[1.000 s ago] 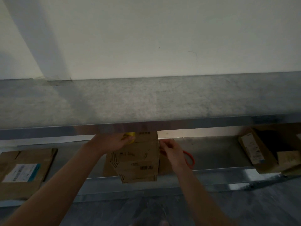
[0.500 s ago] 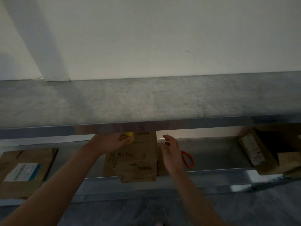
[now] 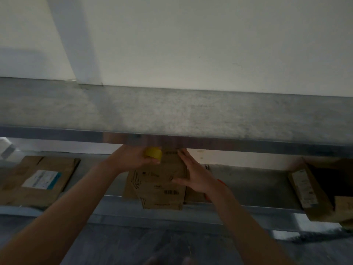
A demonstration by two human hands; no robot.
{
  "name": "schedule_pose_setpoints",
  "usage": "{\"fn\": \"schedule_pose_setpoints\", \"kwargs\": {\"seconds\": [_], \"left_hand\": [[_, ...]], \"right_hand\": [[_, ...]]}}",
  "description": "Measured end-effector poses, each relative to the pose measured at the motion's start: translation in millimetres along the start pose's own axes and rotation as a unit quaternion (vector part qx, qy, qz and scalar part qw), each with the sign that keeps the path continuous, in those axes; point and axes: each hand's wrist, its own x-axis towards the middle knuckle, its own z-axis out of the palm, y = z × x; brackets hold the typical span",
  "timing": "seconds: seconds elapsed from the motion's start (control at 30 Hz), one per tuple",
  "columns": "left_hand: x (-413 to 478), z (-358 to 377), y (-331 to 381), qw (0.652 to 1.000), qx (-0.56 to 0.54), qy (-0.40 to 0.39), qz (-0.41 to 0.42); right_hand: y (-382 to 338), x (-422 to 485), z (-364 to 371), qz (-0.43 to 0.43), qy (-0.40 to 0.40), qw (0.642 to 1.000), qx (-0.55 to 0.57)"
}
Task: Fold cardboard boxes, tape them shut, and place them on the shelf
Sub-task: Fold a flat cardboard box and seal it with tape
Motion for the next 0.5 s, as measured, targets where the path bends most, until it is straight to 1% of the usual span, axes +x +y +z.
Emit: {"fn": "schedule_pose_setpoints", "kwargs": {"seconds": [0.1, 0.17, 0.27, 0.37, 0.43, 0.5], "left_hand": [[-9.9, 0.4, -3.8, 1.000, 0.012, 0.024, 0.001], [-16.4, -0.9, -3.6, 0.998, 0.035, 0.040, 0.029], [-17.4, -5.1, -10.9, 0.991, 0.101, 0.085, 0.033], [-16.9, -10.2, -18.9, 0.984, 0.152, 0.087, 0.016], [-15.1, -12.2, -25.0, 0.984, 0.154, 0.087, 0.002], [-15.6, -15.7, -31.4, 0.992, 0.106, 0.071, -0.015]], "right_hand": [[3.2, 2.5, -0.8, 0.006, -0.023, 1.000, 0.005], [4.7, 2.2, 0.0, 0.011, -0.033, 0.999, 0.000], [6.3, 2.9, 0.7, 0.015, -0.046, 0.999, 0.018], [8.0, 3.8, 2.1, 0.014, -0.045, 0.999, 0.018], [9.0, 3.8, 3.1, 0.014, -0.039, 0.999, 0.014], [10.6, 4.6, 4.9, 0.015, -0.034, 0.999, 0.011]]}}
